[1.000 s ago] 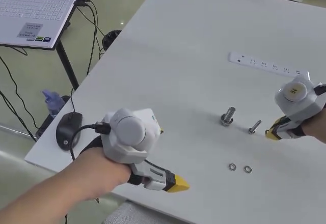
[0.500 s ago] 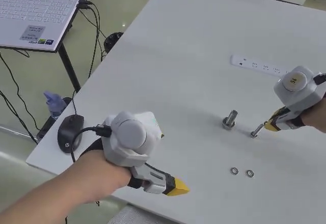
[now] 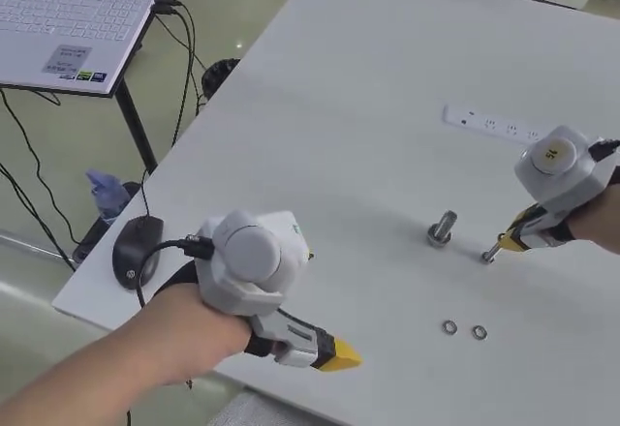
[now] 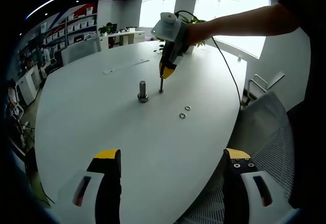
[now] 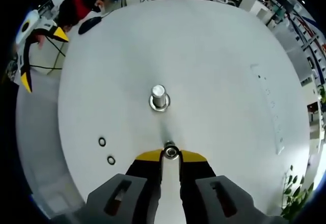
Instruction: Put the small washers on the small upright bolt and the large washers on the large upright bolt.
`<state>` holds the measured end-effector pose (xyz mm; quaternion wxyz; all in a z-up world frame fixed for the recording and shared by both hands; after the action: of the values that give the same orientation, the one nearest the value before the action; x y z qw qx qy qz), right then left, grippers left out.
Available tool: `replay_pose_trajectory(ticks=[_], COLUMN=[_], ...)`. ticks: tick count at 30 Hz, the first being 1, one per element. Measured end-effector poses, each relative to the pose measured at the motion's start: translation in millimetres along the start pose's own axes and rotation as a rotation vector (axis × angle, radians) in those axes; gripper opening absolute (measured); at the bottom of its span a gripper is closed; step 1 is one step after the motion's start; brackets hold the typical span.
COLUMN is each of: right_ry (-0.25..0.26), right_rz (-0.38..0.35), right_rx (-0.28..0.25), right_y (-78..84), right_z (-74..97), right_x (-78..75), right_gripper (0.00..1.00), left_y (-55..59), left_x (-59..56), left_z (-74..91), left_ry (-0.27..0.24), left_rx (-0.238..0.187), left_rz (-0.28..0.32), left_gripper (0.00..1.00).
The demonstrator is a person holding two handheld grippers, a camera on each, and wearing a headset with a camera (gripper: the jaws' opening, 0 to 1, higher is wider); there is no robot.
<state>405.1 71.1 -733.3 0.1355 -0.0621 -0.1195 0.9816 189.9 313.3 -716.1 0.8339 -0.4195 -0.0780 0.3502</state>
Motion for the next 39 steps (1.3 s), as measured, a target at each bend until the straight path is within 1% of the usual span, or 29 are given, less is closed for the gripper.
replay_pose_trajectory(ticks=[8, 14, 18, 21, 31, 34, 39], right_ry=[0.0, 0.0, -0.005, -0.007, -0.02, -0.023, -0.024], right_rz=[0.008, 0.018, 0.019, 0.023, 0.028, 0.033, 0.044], right_rx=[0.014, 0.021, 0.027, 0.032, 0.057, 0.063, 0.072], right_y=[0.5, 1.0, 0.8, 1.1, 7.3, 7.5, 6.8], right_z=[-3.8, -9.6, -15.0, -19.3, -36.7, -40.4, -43.2], right_x=[0.5, -1.0, -1.0, -0.4, 1.4, 1.1, 0.5], right_gripper=[0.13, 0.13, 0.13, 0.13, 0.13, 0.13, 0.13], left_y=[1.0, 2.4, 2.5, 3.6, 7.1, 10.1, 11.2], left_x=[-0.3, -0.6, 0.1, 1.4, 1.6, 1.4, 1.4], left_z=[-1.1, -2.5, -0.6, -0.7, -4.4, -5.4, -5.4], left_ry=[0.002, 0.008, 0.0, -0.003, 0.009, 0.009, 0.009], left_rx=[0.003, 0.009, 0.01, 0.021, 0.026, 0.035, 0.036], left_rz=[0.003, 0.007, -0.001, -0.006, 0.012, 0.017, 0.023], left_gripper=[0.82, 0.81, 0.81, 0.81, 0.79, 0.79, 0.79])
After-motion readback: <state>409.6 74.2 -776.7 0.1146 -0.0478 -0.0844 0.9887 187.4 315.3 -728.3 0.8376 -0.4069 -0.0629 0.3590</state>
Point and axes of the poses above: the centre of the closed fingertips' face, and the gripper's own axes: z roughly backward along the fingers, x roughly to its left, y roughly out of its underside, the point moved 8 cm from there along z, roughly backward along the fingers, and after that the axes turned 2 degrees about y, right-handed, at the moved point
